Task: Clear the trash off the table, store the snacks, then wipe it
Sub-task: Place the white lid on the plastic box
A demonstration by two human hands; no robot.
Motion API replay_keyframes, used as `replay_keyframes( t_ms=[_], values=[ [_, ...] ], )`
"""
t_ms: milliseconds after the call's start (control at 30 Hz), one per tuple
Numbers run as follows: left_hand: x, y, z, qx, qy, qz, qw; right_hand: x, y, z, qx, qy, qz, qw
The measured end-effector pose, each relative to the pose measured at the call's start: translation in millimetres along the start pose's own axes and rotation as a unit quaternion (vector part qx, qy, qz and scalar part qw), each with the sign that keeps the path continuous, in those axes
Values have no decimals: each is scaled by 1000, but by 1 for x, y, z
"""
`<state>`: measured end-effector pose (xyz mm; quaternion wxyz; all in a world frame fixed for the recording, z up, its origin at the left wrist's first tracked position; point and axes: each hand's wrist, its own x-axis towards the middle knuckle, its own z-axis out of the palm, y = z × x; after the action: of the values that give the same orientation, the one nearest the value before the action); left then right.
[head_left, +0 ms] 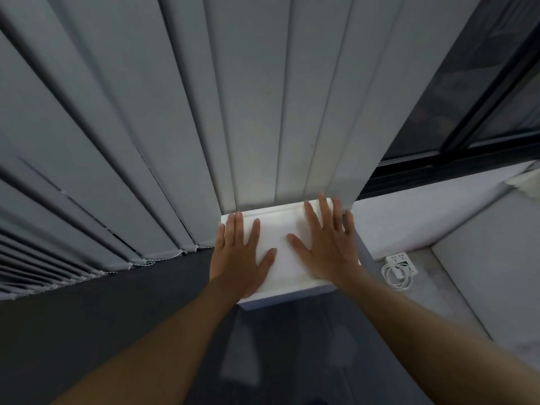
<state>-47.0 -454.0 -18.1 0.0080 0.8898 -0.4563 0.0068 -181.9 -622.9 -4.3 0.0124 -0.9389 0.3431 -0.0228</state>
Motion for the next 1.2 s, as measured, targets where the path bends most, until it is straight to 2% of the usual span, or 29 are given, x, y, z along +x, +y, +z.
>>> replay_keyframes(
  t_ms=[133, 267, 500, 667, 867, 967, 1067, 1200],
  values=[
    [3, 0, 3, -4, 7, -5, 1000, 0, -5, 1, -26, -26, -22, 999],
    [3, 1, -1, 5, 27, 8, 1000, -6, -13, 5, 12, 9, 3, 1000],
    [3, -1, 0, 19, 4, 12, 1000, -10, -20, 10, 1, -49, 16, 999],
    [2, -2, -3, 7, -15, 16, 1000, -14, -24, 7, 4, -45, 25, 999],
    [-15, 5, -4, -20, 19, -5, 1000, -14, -27, 6, 16, -13, 44, 999],
    [-14, 2, 0, -24, -10, 0, 1000, -13, -25, 4, 16, -34, 37, 999],
    [-15, 2, 0, -22, 2, -8, 1000, -14, -27, 4, 16, -51, 36, 998],
    [-13, 3, 1, -17, 3, -8, 1000, -25, -34, 9, -5, -32, 50, 998]
  ],
)
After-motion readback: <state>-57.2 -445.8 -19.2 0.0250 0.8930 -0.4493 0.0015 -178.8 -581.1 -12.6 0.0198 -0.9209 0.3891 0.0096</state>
